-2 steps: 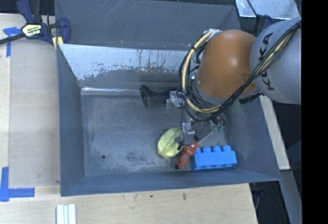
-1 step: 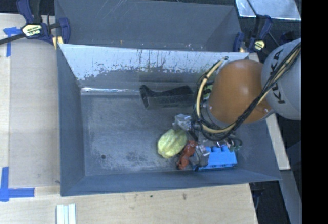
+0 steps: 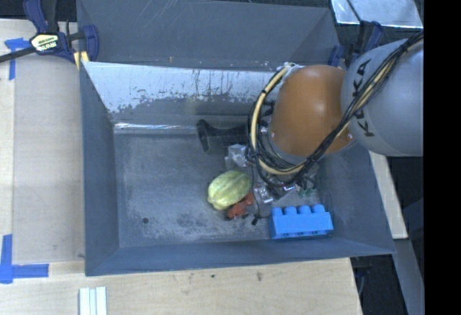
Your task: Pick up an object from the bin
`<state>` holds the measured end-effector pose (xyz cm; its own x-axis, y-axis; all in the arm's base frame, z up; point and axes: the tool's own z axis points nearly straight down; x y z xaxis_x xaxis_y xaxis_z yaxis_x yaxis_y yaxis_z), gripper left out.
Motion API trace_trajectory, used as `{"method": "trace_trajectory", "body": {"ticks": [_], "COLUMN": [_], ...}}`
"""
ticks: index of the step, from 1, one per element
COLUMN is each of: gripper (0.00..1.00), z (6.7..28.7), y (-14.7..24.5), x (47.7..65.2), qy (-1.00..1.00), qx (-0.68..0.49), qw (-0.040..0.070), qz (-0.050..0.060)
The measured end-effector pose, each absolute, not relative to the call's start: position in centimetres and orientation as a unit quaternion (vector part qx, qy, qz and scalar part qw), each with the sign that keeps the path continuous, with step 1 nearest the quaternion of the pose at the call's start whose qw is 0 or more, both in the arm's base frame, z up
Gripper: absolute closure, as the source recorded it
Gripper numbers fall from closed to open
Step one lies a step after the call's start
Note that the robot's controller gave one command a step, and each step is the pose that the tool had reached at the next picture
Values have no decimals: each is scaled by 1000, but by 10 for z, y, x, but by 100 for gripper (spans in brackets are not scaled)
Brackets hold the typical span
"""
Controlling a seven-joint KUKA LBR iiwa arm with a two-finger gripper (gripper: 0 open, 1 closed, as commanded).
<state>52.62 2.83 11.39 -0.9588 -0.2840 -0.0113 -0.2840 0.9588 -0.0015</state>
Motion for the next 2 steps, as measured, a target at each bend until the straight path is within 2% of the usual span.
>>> {"method": "trace_trajectory", "body": {"ticks": [1, 2], "gripper": [0, 100], "z": [92, 72], "y": [11, 39], "x": [520, 513], "qy": [963, 996], "qx": [-268, -89], "qw": [5, 5], "qz": [0, 0]}}
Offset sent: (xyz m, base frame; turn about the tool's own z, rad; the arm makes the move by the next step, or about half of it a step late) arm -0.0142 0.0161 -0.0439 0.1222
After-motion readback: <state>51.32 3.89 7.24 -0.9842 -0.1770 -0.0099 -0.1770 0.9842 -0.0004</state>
